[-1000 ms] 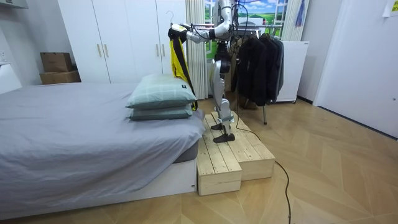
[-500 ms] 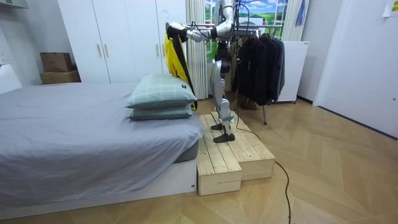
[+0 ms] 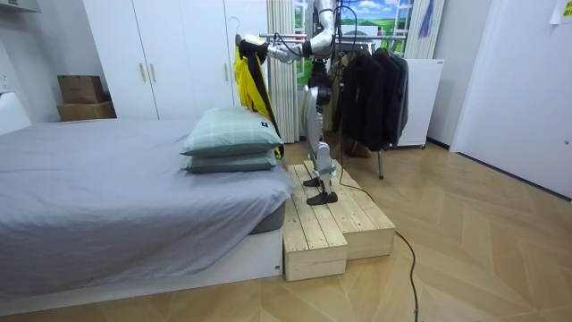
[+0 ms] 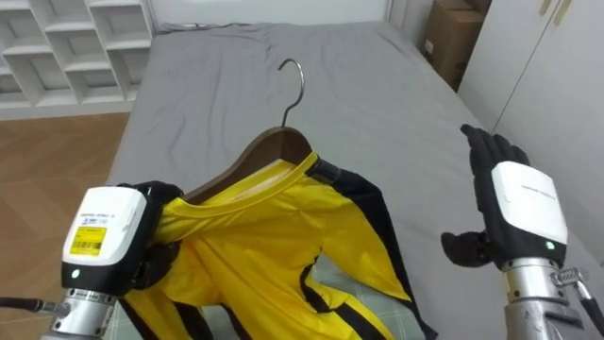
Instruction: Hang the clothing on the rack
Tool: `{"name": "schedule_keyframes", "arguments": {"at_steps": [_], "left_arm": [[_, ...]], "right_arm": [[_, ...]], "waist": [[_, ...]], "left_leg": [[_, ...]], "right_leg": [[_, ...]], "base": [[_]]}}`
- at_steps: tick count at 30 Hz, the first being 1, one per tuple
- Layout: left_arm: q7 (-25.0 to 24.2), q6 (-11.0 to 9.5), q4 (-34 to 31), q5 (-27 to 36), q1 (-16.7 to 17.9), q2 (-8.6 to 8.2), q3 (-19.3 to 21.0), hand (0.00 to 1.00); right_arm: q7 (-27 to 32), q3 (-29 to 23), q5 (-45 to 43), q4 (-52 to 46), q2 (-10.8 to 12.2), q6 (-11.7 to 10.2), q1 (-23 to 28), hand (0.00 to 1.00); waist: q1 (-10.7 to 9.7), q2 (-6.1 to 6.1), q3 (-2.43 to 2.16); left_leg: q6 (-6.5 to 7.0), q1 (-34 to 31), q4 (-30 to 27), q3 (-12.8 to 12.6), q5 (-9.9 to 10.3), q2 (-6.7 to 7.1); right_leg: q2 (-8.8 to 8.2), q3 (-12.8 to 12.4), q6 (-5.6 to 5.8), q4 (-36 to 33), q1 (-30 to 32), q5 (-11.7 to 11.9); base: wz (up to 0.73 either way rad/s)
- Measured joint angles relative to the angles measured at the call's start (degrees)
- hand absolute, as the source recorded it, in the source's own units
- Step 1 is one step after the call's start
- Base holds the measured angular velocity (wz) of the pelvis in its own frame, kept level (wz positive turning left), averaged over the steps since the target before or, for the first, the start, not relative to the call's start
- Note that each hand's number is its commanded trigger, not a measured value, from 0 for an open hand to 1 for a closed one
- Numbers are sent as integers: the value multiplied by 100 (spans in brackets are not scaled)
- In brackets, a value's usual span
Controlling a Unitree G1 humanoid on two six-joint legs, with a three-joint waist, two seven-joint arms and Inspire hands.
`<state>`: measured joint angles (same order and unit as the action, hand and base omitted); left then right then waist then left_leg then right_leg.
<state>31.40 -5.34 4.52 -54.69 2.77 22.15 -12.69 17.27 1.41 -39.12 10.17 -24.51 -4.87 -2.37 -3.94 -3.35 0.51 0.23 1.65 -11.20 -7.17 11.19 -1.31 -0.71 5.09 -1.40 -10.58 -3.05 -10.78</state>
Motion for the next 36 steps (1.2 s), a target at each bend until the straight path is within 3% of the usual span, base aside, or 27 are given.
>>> {"name": "schedule_keyframes", "arguments": {"at_steps": [9, 12, 16, 21, 28, 36], "left_arm": [[-72, 1, -221, -8, -13, -18, -14, 100], [-73, -3, -242, -138, -64, -58, -18, 100], [-71, -97, -273, -416, -162, -88, -49, 100], [-54, -375, -303, -502, -243, -100, -59, 100], [-55, -468, -422, -502, -265, -137, -157, 100], [-58, -496, -646, -501, -310, -133, -383, 100]], "right_arm": [[4, 9, -214, -122, 55, -1, -216, 0], [9, 13, -402, -122, 204, -1, -338, 0], [9, 139, -670, -121, 238, -53, -463, 0], [27, 184, -737, -119, 243, -222, -527, 0], [67, 249, -734, -104, 243, -283, -528, 0], [139, 453, -621, 19, 248, -321, -589, 0]], "waist": [[83, -119, 33], [92, -119, 33], [112, -115, 32], [142, -89, 33], [276, 5, 26], [285, 60, 25]], "left_leg": [[0, -8, -15, 1, 0, -3], [0, -25, -29, 6, 0, 1], [0, -53, -56, 48, 0, 6], [0, -94, -74, 134, -1, 10], [0, -103, -74, 144, -1, 10], [-4, -129, -81, 209, -4, 17]], "right_leg": [[-5, 15, 1, 0, -11, 2], [-11, 21, 1, -7, -1, 2], [-13, 56, 1, -7, 1, 2], [-14, 140, 1, -1, -5, 2], [-14, 167, 1, 6, 3, 2], [-28, 327, 1, 6, -2, 1]], "base": [[0], [0], [5], [8], [0], [3]]}}
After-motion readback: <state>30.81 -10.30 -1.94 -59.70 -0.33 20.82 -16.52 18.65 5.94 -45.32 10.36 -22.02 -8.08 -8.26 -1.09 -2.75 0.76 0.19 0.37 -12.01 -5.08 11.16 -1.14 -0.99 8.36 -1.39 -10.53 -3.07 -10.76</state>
